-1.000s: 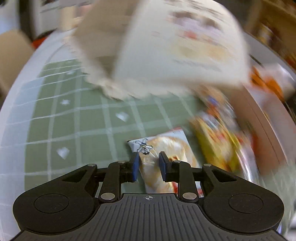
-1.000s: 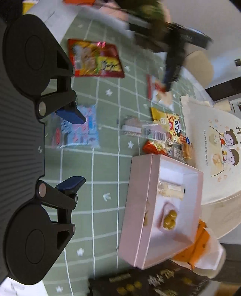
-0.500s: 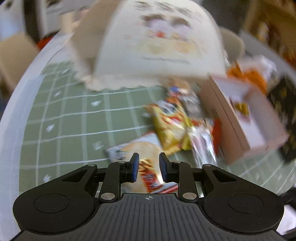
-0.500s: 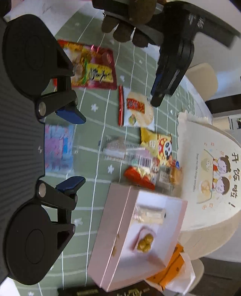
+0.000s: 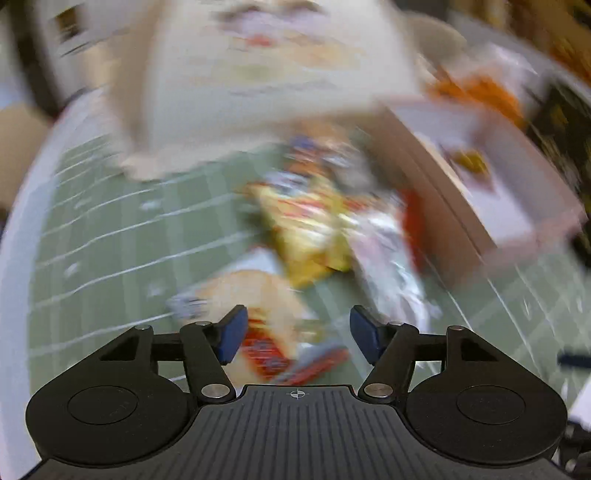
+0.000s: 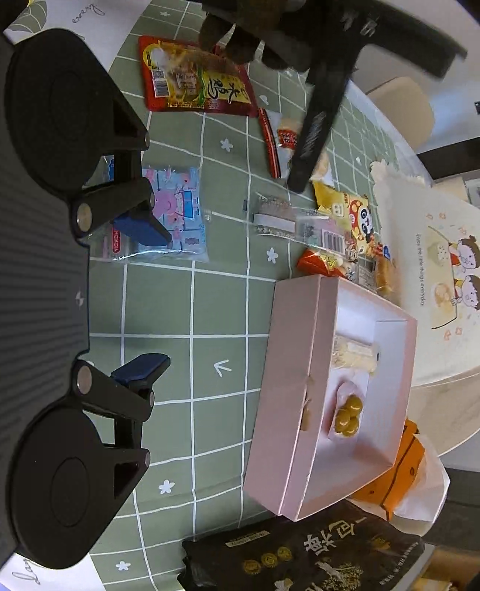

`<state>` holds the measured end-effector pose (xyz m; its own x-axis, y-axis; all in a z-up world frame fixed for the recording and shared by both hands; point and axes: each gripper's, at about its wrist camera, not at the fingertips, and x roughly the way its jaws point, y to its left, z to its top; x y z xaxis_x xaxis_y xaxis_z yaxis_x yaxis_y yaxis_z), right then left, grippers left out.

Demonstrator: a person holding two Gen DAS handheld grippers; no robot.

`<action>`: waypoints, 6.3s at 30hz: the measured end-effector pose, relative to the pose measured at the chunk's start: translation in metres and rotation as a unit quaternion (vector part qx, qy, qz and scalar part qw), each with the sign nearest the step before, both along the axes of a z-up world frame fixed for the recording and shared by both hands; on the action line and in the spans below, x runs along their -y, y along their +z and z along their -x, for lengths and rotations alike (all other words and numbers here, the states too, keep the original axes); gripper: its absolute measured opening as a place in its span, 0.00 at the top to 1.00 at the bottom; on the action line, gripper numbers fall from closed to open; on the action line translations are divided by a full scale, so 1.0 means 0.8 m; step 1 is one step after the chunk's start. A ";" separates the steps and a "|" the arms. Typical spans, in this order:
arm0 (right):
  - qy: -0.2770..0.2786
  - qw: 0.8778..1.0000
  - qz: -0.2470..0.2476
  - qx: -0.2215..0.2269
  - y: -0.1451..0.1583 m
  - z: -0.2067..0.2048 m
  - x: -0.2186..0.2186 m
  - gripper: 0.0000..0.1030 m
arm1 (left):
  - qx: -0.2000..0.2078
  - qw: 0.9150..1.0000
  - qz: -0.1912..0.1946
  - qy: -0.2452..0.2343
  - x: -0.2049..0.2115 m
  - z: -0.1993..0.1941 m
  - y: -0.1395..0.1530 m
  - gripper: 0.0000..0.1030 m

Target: Organize snacks

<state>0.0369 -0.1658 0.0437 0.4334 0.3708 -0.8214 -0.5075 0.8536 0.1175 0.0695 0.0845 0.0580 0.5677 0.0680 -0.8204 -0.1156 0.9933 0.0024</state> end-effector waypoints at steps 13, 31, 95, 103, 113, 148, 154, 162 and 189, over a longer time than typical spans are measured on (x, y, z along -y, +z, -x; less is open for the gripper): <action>-0.011 0.999 -0.036 -0.026 -0.021 -0.003 0.014 0.20 | -0.027 0.990 0.082 0.115 -0.033 -0.028 -0.025 0.21; 0.036 0.997 -0.029 0.054 0.015 -0.011 -0.044 0.06 | 0.014 0.996 0.077 0.050 -0.036 0.053 0.013 0.20; -0.092 0.995 -0.009 0.038 0.065 -0.040 0.108 0.63 | 0.085 0.985 0.102 -0.112 0.152 -0.176 0.035 0.20; -0.077 0.996 0.003 0.033 0.057 -0.031 0.095 0.63 | 0.014 0.980 0.143 -0.139 0.150 -0.206 0.015 0.27; -0.085 0.993 -0.015 0.077 0.108 -0.107 0.069 0.63 | 0.091 0.967 0.236 -0.033 0.069 -0.074 0.037 0.29; 0.098 0.988 0.010 -0.123 0.025 -0.227 -0.263 0.51 | 0.027 0.966 0.257 -0.016 -0.032 0.188 -0.001 0.35; 0.076 0.994 0.035 -0.078 0.061 -0.236 -0.234 0.52 | 0.028 0.963 0.267 -0.012 -0.030 0.169 0.002 0.36; 0.121 0.985 0.097 -0.080 0.020 -0.193 -0.237 0.51 | 0.011 0.961 0.275 -0.003 -0.028 0.178 -0.007 0.37; 0.019 0.998 0.047 0.035 0.052 0.022 0.019 0.48 | -0.052 0.989 0.138 0.020 0.028 -0.093 -0.020 0.39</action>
<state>0.0191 -0.1807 0.0857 0.4771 0.3110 -0.8220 -0.5442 0.8389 0.0016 0.1436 0.0621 0.0423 0.4802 -0.1455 -0.8650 -0.1686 0.9525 -0.2537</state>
